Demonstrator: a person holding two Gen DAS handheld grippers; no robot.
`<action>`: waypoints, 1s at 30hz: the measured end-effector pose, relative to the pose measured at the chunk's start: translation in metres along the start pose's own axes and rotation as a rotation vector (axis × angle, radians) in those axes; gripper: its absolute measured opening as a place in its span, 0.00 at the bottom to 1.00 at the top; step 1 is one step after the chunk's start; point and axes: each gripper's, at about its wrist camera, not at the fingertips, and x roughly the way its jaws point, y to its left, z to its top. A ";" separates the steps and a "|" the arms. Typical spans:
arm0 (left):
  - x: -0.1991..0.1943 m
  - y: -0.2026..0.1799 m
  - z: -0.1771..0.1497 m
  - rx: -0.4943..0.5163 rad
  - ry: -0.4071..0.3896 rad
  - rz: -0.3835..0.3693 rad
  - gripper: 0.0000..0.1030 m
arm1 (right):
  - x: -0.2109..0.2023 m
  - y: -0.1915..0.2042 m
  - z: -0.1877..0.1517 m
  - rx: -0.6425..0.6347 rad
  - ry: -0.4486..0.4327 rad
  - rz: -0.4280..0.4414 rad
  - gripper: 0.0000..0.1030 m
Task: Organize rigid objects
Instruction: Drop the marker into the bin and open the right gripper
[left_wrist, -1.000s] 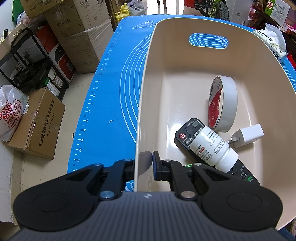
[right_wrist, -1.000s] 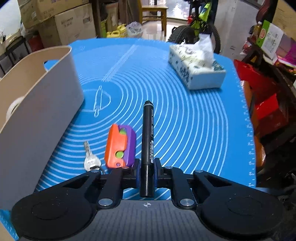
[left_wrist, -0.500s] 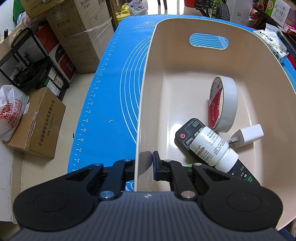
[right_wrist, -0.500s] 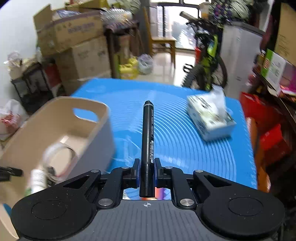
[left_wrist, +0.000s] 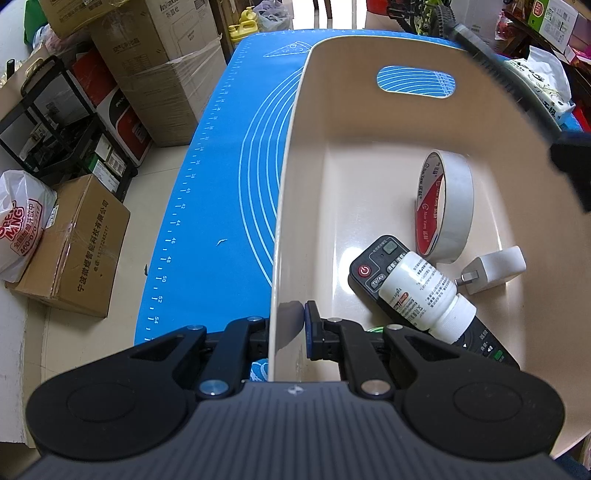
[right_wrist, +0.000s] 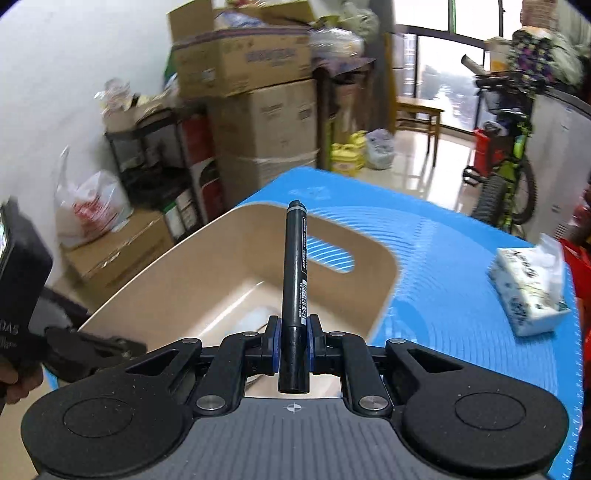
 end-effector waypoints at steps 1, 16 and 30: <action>0.000 0.000 0.000 0.000 -0.001 0.000 0.12 | 0.003 0.006 -0.001 -0.008 0.011 0.004 0.23; 0.001 0.000 -0.001 0.000 -0.002 -0.002 0.12 | 0.050 0.044 -0.022 -0.095 0.215 0.014 0.24; 0.003 -0.001 0.001 0.000 0.000 0.002 0.12 | 0.018 0.015 -0.011 -0.007 0.094 0.053 0.72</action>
